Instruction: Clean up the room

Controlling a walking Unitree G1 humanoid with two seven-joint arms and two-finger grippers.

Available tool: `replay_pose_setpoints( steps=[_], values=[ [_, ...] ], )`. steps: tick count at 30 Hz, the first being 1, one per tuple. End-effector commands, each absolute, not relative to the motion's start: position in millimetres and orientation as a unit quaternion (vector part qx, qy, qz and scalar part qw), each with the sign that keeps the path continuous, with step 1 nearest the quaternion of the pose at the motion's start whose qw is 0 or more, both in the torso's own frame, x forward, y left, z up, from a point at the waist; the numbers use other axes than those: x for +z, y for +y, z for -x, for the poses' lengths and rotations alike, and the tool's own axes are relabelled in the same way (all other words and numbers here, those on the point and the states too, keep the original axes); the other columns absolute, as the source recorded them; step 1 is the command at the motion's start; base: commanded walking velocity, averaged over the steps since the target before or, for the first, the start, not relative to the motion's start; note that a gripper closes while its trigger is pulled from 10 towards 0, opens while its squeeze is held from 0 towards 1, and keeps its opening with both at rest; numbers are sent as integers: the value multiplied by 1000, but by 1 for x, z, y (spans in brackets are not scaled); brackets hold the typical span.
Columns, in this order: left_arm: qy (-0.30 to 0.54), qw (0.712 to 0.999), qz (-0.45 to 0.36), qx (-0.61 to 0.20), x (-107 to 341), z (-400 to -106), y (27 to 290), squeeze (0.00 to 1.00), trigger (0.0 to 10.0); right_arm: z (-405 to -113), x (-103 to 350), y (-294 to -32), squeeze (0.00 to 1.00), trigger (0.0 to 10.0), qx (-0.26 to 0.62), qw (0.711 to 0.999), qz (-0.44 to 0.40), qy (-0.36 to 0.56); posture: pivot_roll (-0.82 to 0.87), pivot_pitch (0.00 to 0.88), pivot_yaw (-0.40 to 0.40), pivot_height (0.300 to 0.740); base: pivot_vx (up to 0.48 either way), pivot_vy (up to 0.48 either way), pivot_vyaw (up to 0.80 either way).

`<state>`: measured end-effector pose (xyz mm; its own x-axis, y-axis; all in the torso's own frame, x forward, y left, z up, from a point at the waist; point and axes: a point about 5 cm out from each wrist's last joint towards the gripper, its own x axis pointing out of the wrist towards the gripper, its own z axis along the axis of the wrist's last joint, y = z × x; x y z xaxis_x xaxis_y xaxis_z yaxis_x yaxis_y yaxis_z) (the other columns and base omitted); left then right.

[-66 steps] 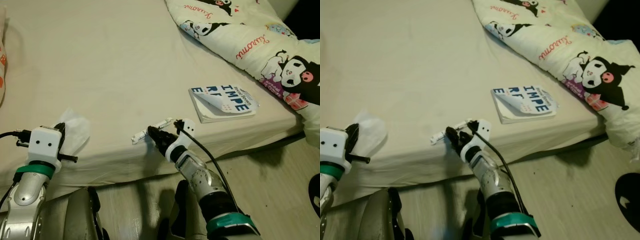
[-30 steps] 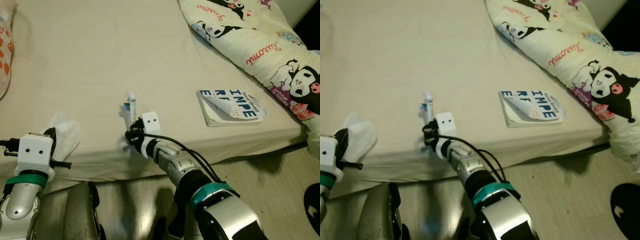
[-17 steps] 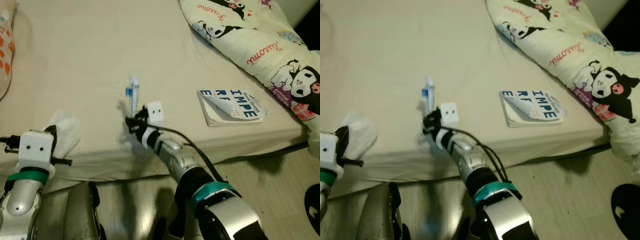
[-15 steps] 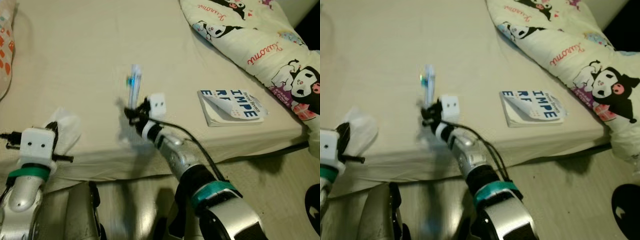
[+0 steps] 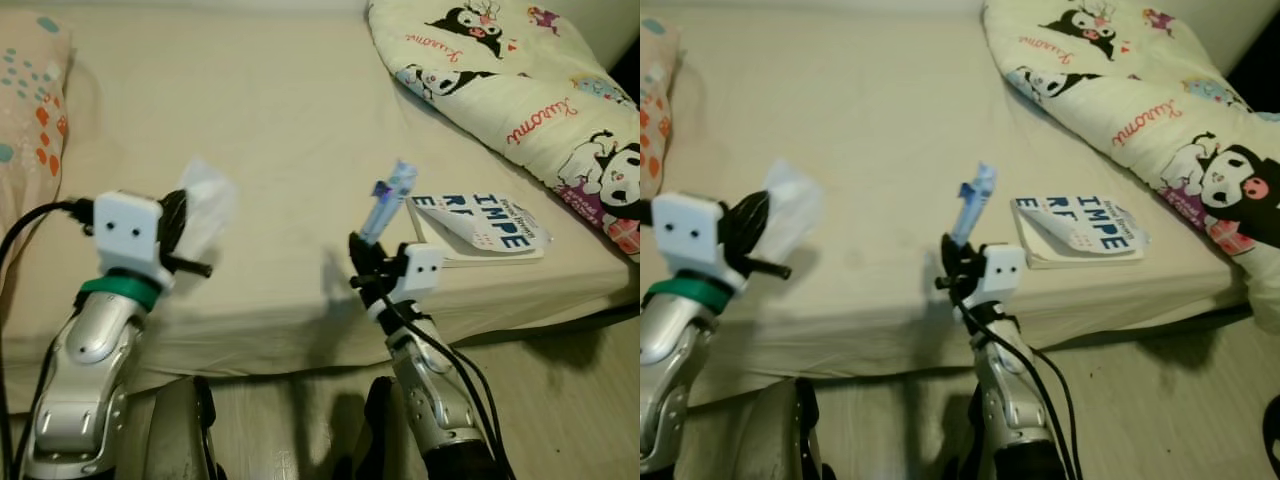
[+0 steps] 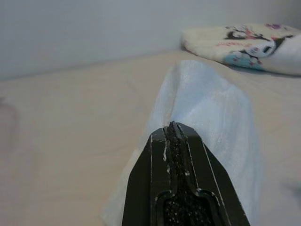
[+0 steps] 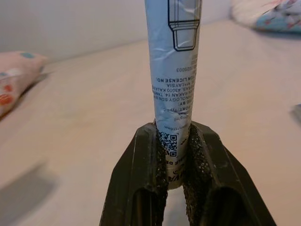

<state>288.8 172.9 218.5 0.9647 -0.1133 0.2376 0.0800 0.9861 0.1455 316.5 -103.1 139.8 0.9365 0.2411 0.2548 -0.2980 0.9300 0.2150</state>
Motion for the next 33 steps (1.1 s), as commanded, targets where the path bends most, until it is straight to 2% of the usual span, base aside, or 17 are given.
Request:
replay_pose_setpoints(
  steps=[1, 16, 33],
  values=[
    [-97, 992, -64, -54, 210, -294, 168, 0, 10000, -316, 140, -109, 0, 10000, 118, 980, -120, -108, 108, 50, 11, 534, 0, 0, 0],
    [-80, 988, -121, -61, 196, -298, 163, 0, 10000, -312, 136, -115, 0, 10000, 93, 987, -85, -104, 102, 40, 8, 602, 0, 0, 0],
    [-92, 985, -132, -67, 199, -307, 161, 0, 10000, -312, 139, -119, 0, 10000, 81, 988, -81, -107, 90, 38, 16, 670, 0, 0, 0]
  ],
)
